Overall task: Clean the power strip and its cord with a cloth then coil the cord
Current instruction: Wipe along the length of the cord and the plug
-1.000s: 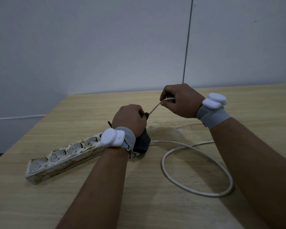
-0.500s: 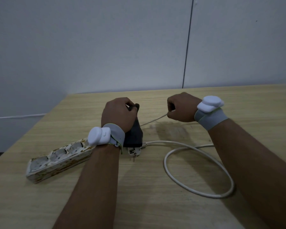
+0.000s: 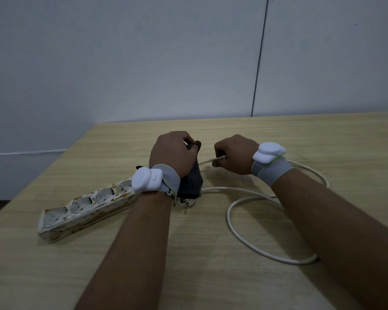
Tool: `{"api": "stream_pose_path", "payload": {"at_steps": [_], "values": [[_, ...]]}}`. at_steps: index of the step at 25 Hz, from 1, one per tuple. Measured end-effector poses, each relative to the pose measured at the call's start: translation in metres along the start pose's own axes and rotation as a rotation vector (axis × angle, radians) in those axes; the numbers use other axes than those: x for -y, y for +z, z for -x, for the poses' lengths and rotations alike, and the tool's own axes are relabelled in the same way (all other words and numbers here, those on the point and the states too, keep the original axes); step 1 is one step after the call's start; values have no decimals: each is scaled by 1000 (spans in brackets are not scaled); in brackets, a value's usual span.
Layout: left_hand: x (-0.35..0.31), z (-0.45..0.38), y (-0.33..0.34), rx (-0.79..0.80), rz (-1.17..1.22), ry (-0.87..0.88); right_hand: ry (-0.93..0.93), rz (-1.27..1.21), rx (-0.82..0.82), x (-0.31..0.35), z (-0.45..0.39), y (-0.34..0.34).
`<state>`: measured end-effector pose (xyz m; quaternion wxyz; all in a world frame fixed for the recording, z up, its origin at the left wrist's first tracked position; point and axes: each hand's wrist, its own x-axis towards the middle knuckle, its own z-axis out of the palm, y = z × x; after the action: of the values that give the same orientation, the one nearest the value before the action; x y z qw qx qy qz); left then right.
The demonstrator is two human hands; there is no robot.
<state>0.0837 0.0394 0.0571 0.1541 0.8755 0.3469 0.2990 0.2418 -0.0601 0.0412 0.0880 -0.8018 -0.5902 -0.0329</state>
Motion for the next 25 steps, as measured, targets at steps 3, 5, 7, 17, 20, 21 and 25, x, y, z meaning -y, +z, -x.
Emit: {"api": "stream_pose_path", "payload": {"at_steps": [3,5,7,17,20,21,25], "values": [[-1,0,0,-7,-2,0,70,-72,-81,1,0,-1],[-2,1,-1,-1,2,5,95,-99,-83,3,0,-1],[-3,2,0,4,9,19,100,-122,-73,2,0,-4],[-11,3,13,-32,-34,46,43,-341,-168,-4,2,-25],[1,-1,8,66,-156,9,93,-402,-217,-6,2,-27],[3,-2,6,83,-170,4,98,-408,-225,-5,1,-28],[-7,1,8,-30,-14,58,82,-404,-240,-3,2,-29]]}}
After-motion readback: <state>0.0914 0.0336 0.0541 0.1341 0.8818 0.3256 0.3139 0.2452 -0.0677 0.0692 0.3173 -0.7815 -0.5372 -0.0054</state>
